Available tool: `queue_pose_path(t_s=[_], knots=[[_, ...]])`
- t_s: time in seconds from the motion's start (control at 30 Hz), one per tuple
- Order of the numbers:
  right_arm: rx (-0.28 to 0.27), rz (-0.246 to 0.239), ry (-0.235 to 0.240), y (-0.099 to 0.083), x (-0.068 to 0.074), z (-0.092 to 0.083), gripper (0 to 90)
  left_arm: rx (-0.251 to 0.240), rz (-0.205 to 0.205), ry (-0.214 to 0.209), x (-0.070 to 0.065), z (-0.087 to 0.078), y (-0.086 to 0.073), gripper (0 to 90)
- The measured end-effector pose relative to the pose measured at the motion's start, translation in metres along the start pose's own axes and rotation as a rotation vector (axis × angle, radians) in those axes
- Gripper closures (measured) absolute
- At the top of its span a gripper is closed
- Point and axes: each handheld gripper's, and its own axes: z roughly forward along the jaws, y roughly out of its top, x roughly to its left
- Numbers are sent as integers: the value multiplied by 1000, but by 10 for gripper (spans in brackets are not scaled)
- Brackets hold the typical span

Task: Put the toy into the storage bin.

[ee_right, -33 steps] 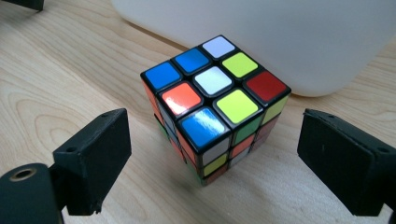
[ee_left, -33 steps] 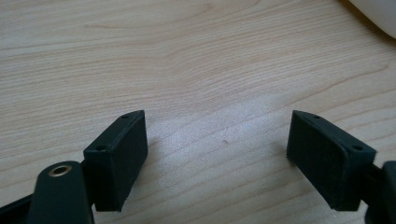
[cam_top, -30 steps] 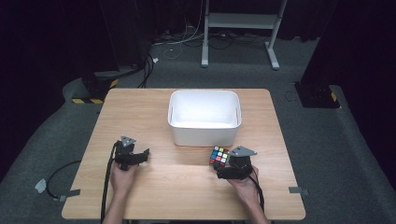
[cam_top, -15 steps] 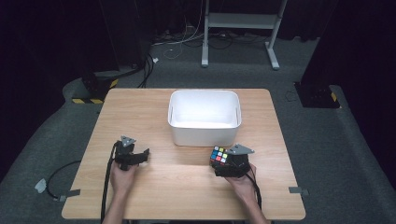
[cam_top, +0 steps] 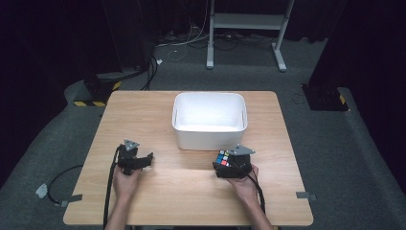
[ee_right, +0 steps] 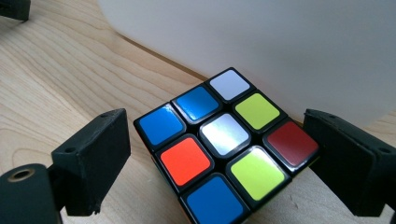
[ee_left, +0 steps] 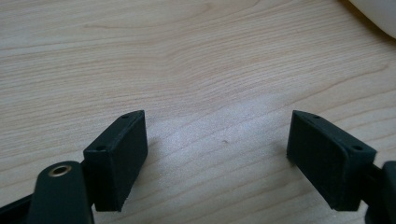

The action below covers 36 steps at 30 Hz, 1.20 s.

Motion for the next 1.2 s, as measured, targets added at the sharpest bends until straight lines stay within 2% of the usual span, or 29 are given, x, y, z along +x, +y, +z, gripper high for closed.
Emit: queue_pose_path(t_s=[0.6,1.2], knots=[[28,-2,-9,-2,0,15,105,0,0,0,0,0,0,204],[14,-14,-33,-6,1,15,145,-1,0,-1,0,0,0,204]])
